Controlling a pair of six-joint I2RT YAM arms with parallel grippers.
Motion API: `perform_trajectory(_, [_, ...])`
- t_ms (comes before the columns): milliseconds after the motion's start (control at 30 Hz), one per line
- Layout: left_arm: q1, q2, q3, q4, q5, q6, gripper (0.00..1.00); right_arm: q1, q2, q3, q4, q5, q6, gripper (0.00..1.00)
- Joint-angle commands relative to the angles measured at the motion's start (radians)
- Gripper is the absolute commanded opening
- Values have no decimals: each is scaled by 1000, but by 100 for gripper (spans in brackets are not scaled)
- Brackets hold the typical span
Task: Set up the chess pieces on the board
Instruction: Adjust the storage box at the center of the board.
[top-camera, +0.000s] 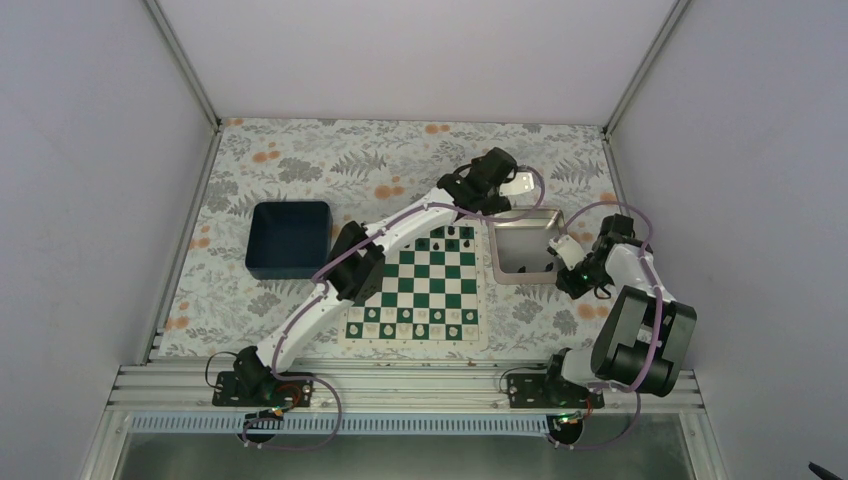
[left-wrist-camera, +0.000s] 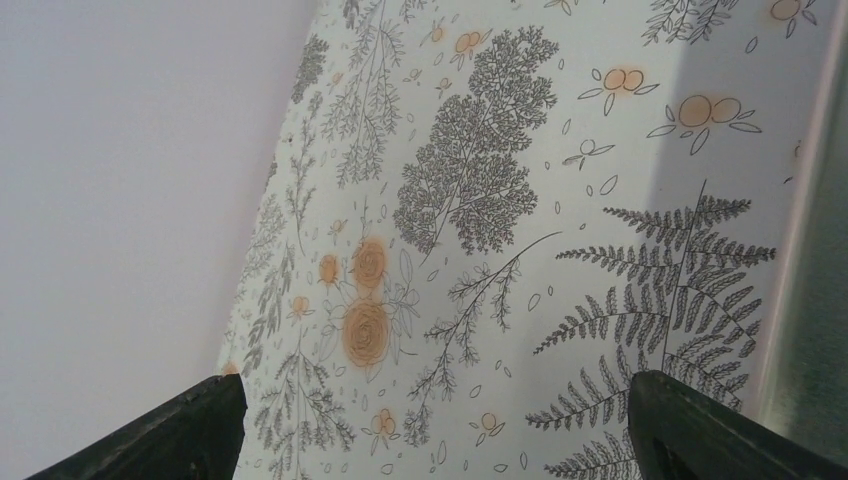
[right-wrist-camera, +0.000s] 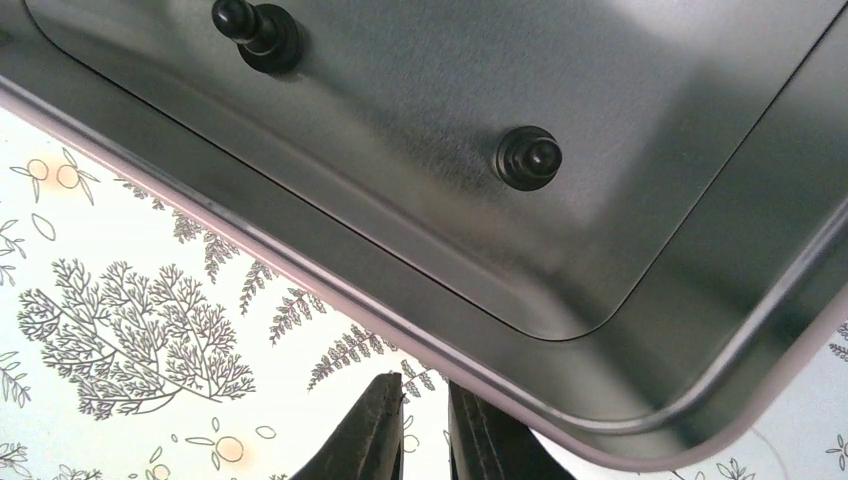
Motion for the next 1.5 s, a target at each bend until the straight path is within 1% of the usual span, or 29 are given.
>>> perform_trajectory(0, [1, 12, 6, 12, -33, 20, 94, -12, -18, -15, 2, -32, 10, 15])
perform_trajectory(100, [-1, 10, -13, 23, -49, 42, 94, -12, -22, -10, 0, -31, 10, 15])
perform_trajectory(267, [0, 38, 11, 8, -79, 55, 95, -12, -33, -5, -1, -33, 10, 15])
perform_trajectory(467, [-9, 46, -2, -25, -73, 74, 96, -13, -45, -10, 27, -34, 25, 15])
perform_trajectory(733, [-20, 45, -4, -59, -38, 94, 96, -18, -43, -8, 73, -34, 54, 14])
perform_trajectory(900, [-26, 27, -5, -112, 4, 94, 96, -31, -42, 7, 105, -28, 71, 14])
perform_trajectory(1133, [-44, -11, -30, -149, 29, 99, 96, -61, 1, 43, 143, -30, 81, 14])
perform_trajectory(1233, [-58, -23, -45, -155, 5, 113, 95, -84, 24, 71, 153, -32, 85, 14])
perform_trajectory(1467, [-72, -53, -60, -178, 4, 115, 95, -127, 90, 149, 157, -33, 78, 14])
